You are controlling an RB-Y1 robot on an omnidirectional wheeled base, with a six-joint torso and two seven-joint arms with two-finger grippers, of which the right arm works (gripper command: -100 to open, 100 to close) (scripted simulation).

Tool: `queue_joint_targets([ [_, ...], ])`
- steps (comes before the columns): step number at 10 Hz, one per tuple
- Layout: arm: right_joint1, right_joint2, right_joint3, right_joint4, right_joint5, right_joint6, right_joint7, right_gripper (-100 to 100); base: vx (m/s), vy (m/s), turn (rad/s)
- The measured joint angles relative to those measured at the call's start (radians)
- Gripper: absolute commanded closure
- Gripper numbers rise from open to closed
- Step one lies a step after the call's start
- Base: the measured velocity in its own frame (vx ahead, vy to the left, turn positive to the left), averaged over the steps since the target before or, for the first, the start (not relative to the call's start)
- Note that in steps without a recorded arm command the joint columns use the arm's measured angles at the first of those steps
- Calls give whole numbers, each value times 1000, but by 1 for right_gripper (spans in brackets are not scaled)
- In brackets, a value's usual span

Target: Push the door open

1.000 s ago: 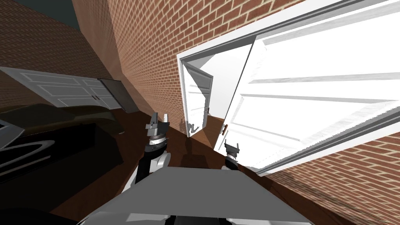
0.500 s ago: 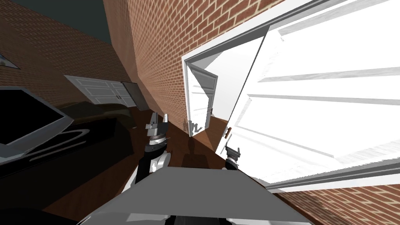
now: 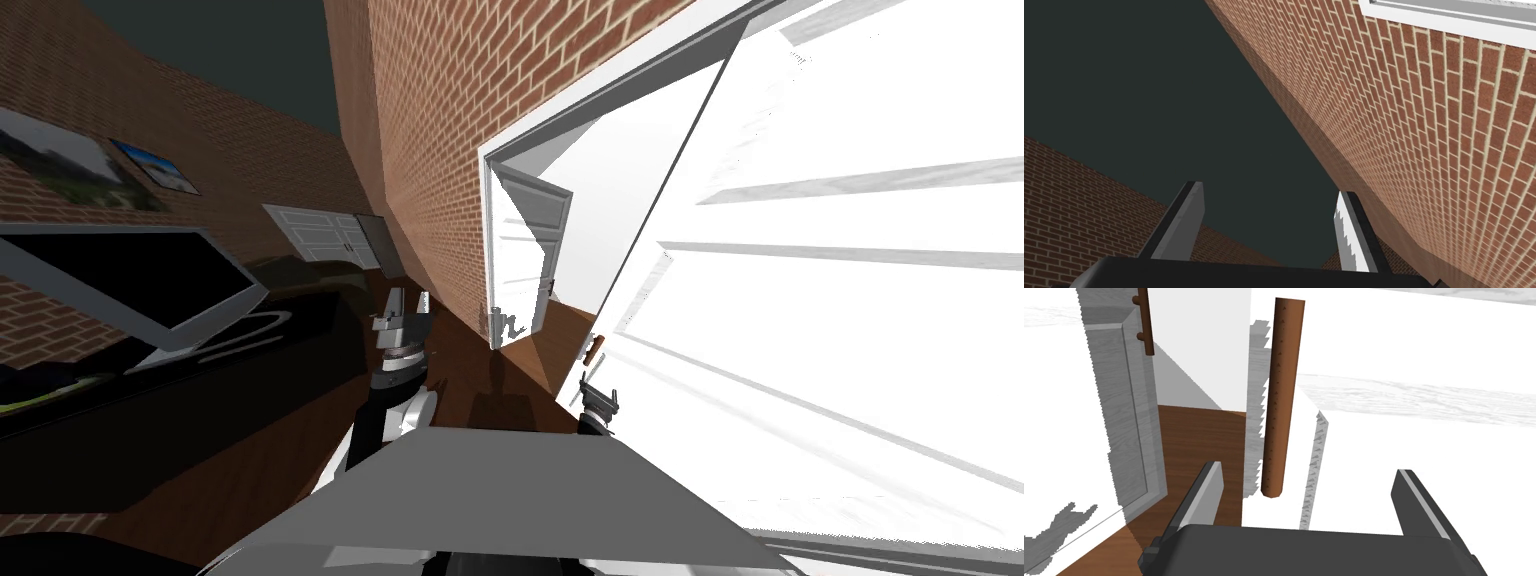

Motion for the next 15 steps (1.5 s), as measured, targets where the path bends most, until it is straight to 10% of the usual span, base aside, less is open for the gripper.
queue_joint_targets([
  [5,-12,4,11,84,-82,-39,-68,-100,16,-82,203],
  [15,-28,-9,-5,123,-90,-46,-99,-100,126,-119,21],
])
